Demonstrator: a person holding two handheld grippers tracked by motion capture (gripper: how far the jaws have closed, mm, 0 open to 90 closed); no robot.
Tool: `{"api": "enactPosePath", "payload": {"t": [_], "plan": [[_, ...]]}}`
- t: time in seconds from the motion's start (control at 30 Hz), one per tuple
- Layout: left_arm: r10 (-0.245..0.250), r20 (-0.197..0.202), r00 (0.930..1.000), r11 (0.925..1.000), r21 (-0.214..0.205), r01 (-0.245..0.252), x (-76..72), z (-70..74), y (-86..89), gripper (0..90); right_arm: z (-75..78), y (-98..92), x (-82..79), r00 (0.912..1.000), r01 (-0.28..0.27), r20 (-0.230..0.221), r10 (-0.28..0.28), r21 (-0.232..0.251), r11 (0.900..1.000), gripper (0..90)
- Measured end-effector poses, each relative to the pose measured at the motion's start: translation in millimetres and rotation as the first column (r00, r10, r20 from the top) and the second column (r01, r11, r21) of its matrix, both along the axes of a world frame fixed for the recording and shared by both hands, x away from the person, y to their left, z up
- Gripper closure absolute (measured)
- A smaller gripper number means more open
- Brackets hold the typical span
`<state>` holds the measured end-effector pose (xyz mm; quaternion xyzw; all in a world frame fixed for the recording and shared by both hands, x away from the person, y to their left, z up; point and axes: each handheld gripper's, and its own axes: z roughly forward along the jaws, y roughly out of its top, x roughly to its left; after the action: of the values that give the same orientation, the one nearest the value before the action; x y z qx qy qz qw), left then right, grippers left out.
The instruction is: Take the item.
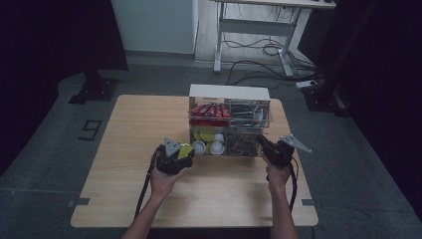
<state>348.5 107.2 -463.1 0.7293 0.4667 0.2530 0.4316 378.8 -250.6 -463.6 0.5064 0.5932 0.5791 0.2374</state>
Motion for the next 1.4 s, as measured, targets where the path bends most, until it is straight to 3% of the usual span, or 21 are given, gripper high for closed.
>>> {"api": "enactPosePath", "payload": {"t": [0.37,0.83,1.4], "plan": [[0.029,-0.02,0.9994,0.9996,0.003,-0.029,-1.8,-5.0,17.9,38.5,-0.6,0.1,0.1,1.0,-0.002,-0.003,0.002,-0.002,1.0,89.2],[0.077,-0.05,0.9958,0.997,0.013,-0.076,-3.1,-21.6,41.5,38.5,-1.8,0.4,0.5,1.0,0.0,-0.007,0.0,-0.003,1.0,89.3],[0.127,-0.112,0.9855,0.9903,0.07,-0.12,1.8,-49.7,54.0,38.4,-4.1,1.0,0.9,0.9999,0.001,-0.012,-0.002,-0.011,0.9999,89.3]]}}
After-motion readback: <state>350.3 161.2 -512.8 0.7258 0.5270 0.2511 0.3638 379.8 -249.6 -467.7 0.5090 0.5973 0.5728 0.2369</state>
